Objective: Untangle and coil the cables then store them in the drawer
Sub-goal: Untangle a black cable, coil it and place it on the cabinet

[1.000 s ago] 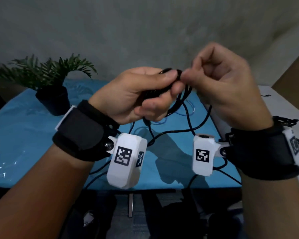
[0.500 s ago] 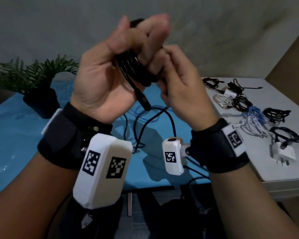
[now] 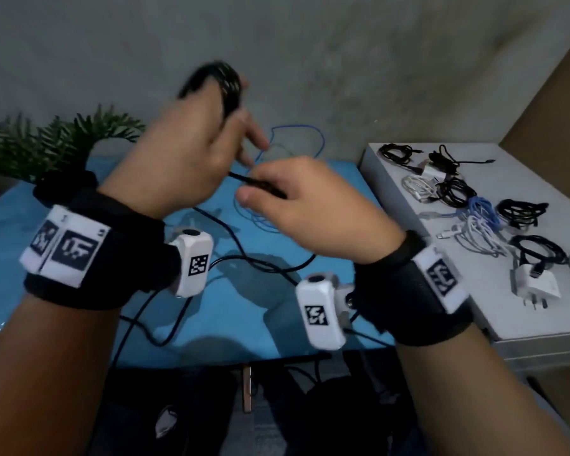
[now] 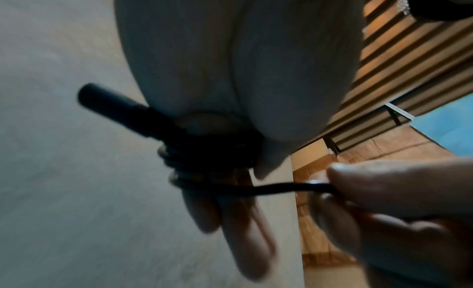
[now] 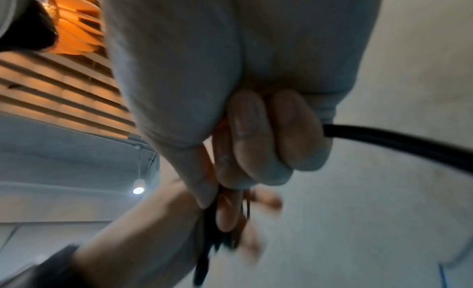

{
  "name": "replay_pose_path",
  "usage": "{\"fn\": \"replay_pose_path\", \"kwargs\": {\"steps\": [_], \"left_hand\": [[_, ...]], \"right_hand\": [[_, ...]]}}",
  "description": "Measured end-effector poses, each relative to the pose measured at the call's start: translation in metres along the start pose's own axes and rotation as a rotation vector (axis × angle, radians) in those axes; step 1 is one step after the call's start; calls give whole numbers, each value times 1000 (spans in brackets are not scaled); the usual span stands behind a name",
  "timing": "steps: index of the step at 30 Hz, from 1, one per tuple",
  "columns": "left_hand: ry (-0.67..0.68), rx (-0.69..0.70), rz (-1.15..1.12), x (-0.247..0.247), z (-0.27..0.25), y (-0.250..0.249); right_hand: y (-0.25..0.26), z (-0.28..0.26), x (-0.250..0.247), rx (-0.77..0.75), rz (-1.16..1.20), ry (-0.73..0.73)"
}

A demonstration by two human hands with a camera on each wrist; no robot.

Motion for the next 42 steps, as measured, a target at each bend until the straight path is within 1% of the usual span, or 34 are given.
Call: {"fn": "replay_pose_path", "kwargs": {"steps": [1, 2, 3, 4, 7, 11, 13, 15, 17, 18, 19, 20, 21, 22, 23, 25, 27, 30, 31, 33, 35, 36, 37, 39, 40, 42], "left_hand": [[93, -33, 22, 10, -4, 3], [202, -63, -49, 21, -10, 2], [291, -85, -167, 28, -16, -3], [345, -104, -282, 32, -20, -10], [424, -150, -565, 36, -28, -27], [508, -224, -1006, 37, -38, -48], [550, -243, -1181, 39, -42, -60], [586, -273, -1378, 39, -46, -75], [546, -338, -1540, 30, -48, -72], [541, -365, -1574, 29, -51, -69], [499, -393, -1594, 29, -52, -65], [442, -364, -1601, 25, -50, -62], [344, -312, -1556, 19, -44, -59], [270, -300, -1518, 16, -40, -58], [243, -310, -1512, 17, -36, -58], [263, -324, -1657, 19, -31, -62], [272, -270, -1814, 18, -25, -67], [189, -277, -1966, 9, -13, -53], [138, -280, -1976, 6, -9, -45], [-18, -292, -1924, 0, -4, -26], [-175, -305, -1773, -9, -2, -7], [-235, -293, -1635, -14, -1, -2], [-284, -265, -1439, -20, -1, 1], [-323, -189, -998, -26, -1, 1], [-302, -162, -805, -24, -1, -2], [-180, -101, -448, -12, -3, -12]], "right_hand": [[-3, 1, -14, -1, 5, -53], [-6, 2, -28, 6, 40, -100], [-8, 1, -41, 6, 101, -136], [-9, 0, -51, -2, 174, -161], [-3, -4, -68, -59, 371, -219], [2, -7, -84, -83, 598, -325], [5, -8, -87, -101, 679, -332], [6, -9, -88, -113, 717, -384], [12, -11, -89, -169, 671, -471], [14, -11, -89, -201, 622, -510], [15, -11, -88, -221, 573, -535], [13, -10, -87, -226, 533, -543], [10, -10, -85, -221, 511, -539], [7, -9, -83, -205, 512, -530], [2, -7, -81, -182, 544, -516], [-6, -3, -71, -118, 614, -483], [-14, 2, -57, -40, 614, -456], [-26, 8, -26, 57, 484, -319], [-28, 8, -16, 81, 424, -260], [-29, 7, -1, 104, 299, -157], [-25, 4, 8, 92, 182, -77], [-21, 3, 10, 78, 143, -44], [-16, 1, 12, 60, 114, -17], [-5, -1, 11, 30, 48, 19], [-1, -2, 8, 21, 9, 29], [9, -4, -2, -14, -38, 37]]}}
Point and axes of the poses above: each hand's wrist, its own z-axis towards the middle knuckle, its own x-axis out of the palm, y = z × x, the point moved 10 cm from there along z, towards the middle knuckle, and after that the axes turned 8 degrees about -y, right-handed, at the moved point
